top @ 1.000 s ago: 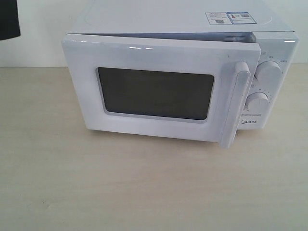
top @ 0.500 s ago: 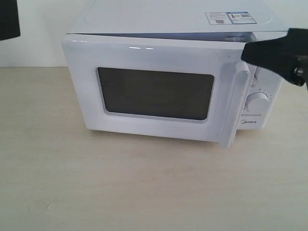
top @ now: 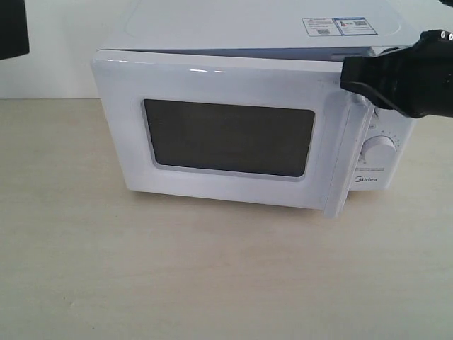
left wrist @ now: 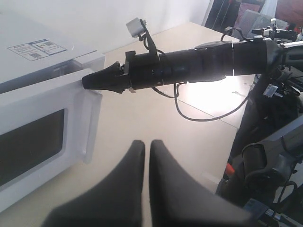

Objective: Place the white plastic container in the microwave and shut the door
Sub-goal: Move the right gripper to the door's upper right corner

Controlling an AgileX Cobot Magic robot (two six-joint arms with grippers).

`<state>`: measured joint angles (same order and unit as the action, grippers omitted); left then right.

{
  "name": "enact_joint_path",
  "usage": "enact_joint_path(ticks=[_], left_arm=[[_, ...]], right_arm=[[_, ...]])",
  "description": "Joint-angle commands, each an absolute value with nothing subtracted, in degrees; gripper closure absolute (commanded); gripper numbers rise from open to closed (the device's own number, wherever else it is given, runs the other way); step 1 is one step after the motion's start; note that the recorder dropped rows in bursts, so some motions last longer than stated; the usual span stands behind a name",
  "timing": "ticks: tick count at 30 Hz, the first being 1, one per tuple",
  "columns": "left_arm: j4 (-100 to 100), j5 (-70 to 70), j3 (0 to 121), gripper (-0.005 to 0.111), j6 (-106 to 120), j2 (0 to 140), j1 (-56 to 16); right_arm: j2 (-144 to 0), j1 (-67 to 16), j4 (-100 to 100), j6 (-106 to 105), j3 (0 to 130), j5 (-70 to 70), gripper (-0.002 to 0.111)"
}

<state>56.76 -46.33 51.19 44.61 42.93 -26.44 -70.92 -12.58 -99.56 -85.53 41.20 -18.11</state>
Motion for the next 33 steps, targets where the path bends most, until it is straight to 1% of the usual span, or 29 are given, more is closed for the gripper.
enact_joint_path(ticks=[1,13,24,27,33], left_arm=[[56.66,-46.25,51.28,0.102,44.10,42.64,-26.68],[56.66,-46.25,51.28,0.102,44.10,42.64,-26.68],[56.66,-46.25,51.28,0.102,44.10,42.64,-26.68],[56.66,-46.25,51.28,0.102,44.10,42.64,-26.68],[56.66,-46.25,51.28,0.102,44.10,42.64,-26.68]], right_arm=[[-73.59,-12.66,-99.95,-88.21,42.60,-16.53,0.108],[-77.83,-12.66,-99.95,-88.90,48.15,-12.20,0.108],[-80.70,-12.66,-99.95,-89.00,48.68,-12.33,0.108],[-79.65,-12.66,-99.95,-89.34,48.68,-15.01,0.108],[-72.73,-12.66,-99.95,-91.16,49.55,-12.39,0.108]])
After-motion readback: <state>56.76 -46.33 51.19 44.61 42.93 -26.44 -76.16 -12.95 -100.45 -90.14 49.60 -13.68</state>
